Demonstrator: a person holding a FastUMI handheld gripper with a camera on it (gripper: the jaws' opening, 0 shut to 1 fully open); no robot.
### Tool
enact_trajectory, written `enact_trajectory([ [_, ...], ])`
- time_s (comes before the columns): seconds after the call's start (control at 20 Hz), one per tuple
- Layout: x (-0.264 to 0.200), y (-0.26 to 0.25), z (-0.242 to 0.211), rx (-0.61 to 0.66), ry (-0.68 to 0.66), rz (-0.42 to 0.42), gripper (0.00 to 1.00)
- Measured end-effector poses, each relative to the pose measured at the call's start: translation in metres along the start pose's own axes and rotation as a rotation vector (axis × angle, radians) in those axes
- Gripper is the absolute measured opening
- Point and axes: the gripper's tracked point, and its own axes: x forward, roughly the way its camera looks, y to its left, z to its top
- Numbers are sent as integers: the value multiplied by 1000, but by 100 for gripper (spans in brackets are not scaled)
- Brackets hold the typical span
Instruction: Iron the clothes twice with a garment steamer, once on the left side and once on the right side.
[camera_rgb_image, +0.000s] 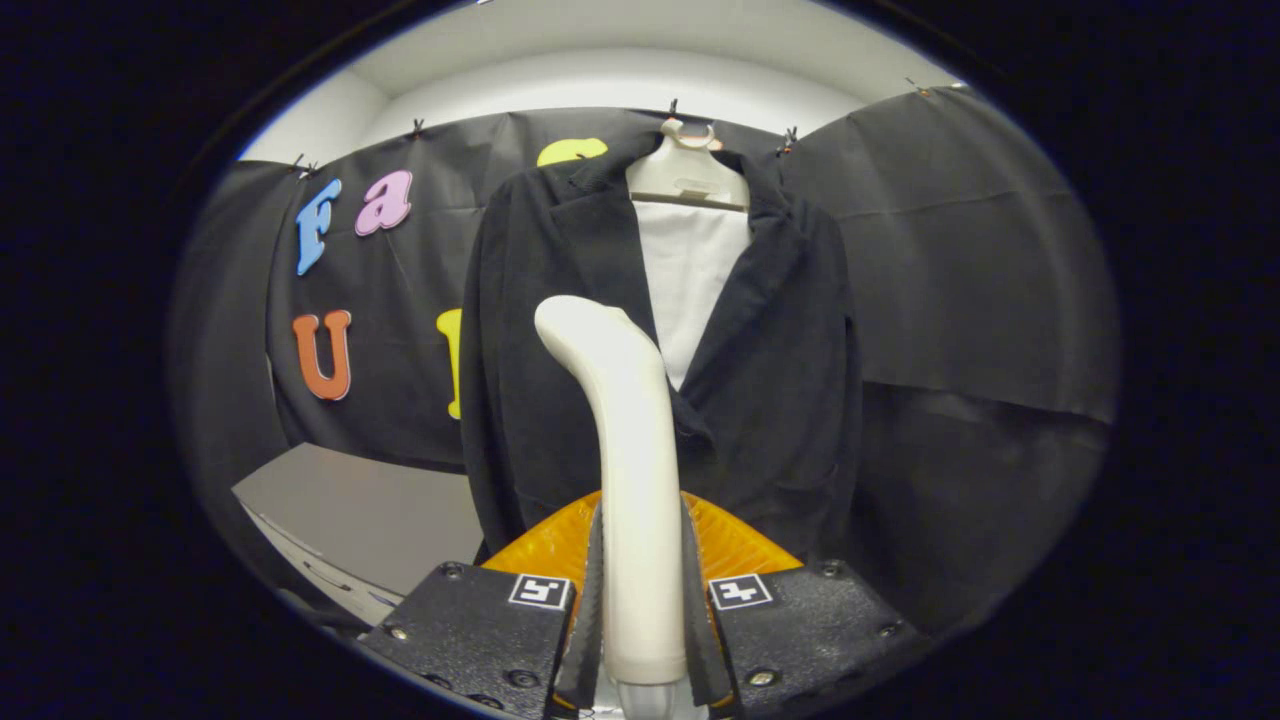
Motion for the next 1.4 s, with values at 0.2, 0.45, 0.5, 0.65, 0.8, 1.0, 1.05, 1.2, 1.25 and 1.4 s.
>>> enact_trajectory([
  [0.2, -5, -3, -20, 0, 27, 2, 37],
  [0.45, -2, -2, -43, -4, 73, 10, 37],
  [0.5, -1, -1, -52, 2, 84, 13, 37],
  [0.65, 3, -3, -72, -4, 117, 13, 37],
  [0.8, 1, -5, -98, -2, 157, 15, 37],
  [1.0, 3, -7, -124, -6, 201, 16, 37],
  [1.05, 3, -6, -131, -5, 212, 18, 37],
  [1.2, 4, -8, -152, -4, 248, 15, 37],
  [1.25, 5, -10, -158, -5, 258, 13, 37],
  [1.4, 4, -11, -178, -7, 298, 9, 37],
])
